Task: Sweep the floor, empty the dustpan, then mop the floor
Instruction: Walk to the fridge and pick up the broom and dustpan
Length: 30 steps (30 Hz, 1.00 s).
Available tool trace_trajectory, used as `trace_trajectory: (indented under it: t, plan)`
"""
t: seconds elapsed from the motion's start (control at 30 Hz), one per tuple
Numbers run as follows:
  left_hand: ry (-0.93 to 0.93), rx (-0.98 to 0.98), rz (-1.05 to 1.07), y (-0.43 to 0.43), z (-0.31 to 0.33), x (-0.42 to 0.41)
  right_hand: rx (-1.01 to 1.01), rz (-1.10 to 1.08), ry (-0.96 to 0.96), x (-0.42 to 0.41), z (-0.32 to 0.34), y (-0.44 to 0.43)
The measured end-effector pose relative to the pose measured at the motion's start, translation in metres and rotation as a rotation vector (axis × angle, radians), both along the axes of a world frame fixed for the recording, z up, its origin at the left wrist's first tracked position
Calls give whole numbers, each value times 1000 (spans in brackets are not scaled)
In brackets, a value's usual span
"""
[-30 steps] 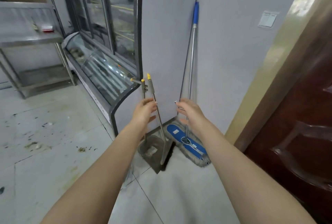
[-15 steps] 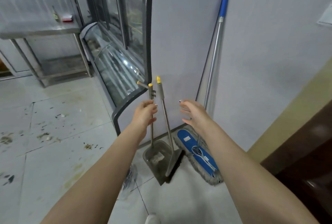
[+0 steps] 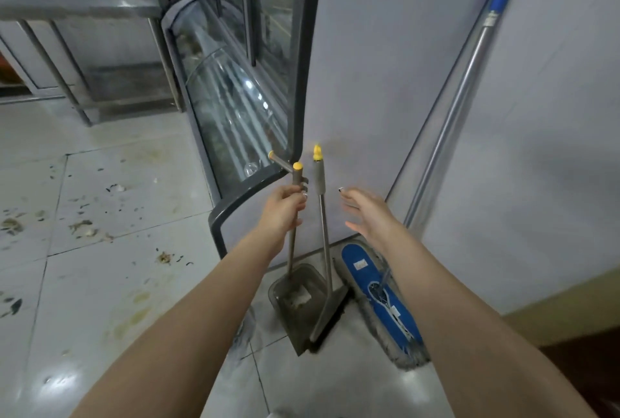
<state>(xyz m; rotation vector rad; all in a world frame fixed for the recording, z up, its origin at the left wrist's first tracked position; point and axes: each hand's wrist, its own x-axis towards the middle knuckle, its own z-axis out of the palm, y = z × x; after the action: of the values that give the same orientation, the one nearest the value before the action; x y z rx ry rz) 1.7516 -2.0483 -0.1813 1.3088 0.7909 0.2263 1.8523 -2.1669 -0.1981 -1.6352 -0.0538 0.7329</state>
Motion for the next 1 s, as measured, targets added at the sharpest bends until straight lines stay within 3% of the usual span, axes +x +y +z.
trace_trajectory:
  t: [0.67,1.0]
  plan:
    - [120,-87,288,42,-89,125,-177,388,114,177,-85,68]
    - [148,-135,249,72,-129,147,-227,333,113,219,-125,107]
